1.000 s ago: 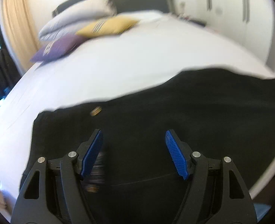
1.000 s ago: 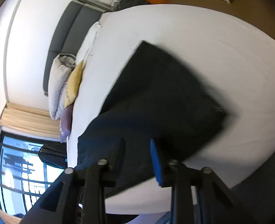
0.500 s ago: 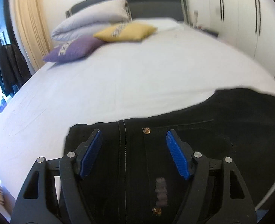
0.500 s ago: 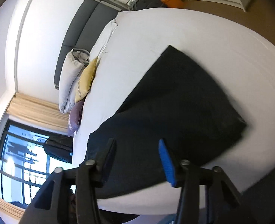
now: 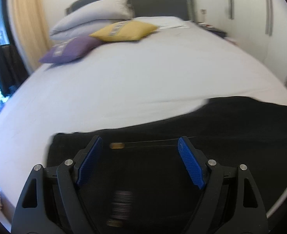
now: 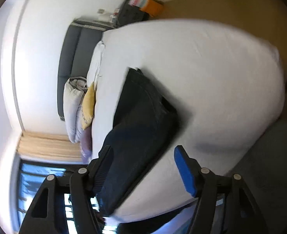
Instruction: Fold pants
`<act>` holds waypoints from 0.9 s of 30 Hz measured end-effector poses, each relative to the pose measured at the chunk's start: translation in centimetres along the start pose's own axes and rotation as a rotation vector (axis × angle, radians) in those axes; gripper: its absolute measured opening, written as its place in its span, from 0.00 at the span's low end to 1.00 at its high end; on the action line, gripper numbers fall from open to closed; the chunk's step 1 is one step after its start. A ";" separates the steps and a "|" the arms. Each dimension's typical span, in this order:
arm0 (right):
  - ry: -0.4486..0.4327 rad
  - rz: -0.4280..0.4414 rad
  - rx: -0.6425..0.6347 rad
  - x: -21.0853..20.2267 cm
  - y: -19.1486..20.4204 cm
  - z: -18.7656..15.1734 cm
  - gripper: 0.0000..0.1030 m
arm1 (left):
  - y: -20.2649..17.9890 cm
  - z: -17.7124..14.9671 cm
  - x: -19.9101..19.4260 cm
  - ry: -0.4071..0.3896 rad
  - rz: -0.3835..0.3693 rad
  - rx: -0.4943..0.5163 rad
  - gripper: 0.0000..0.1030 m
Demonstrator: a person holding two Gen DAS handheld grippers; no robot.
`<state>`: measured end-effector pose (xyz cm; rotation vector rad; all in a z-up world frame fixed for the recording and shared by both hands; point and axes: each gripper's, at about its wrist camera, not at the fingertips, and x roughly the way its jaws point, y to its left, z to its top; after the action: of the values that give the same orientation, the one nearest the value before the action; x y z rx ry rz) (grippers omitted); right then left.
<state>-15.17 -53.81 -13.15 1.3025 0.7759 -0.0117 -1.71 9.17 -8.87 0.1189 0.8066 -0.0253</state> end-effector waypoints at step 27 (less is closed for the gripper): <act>-0.144 0.288 0.219 6.3 -1.4 1.3 0.41 | -26.6 1.1 -1.1 0.071 -0.330 0.147 0.77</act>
<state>-10.32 -52.81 -17.53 1.5947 0.4680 0.0409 -3.49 -17.41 -9.96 0.1246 0.8883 -0.3938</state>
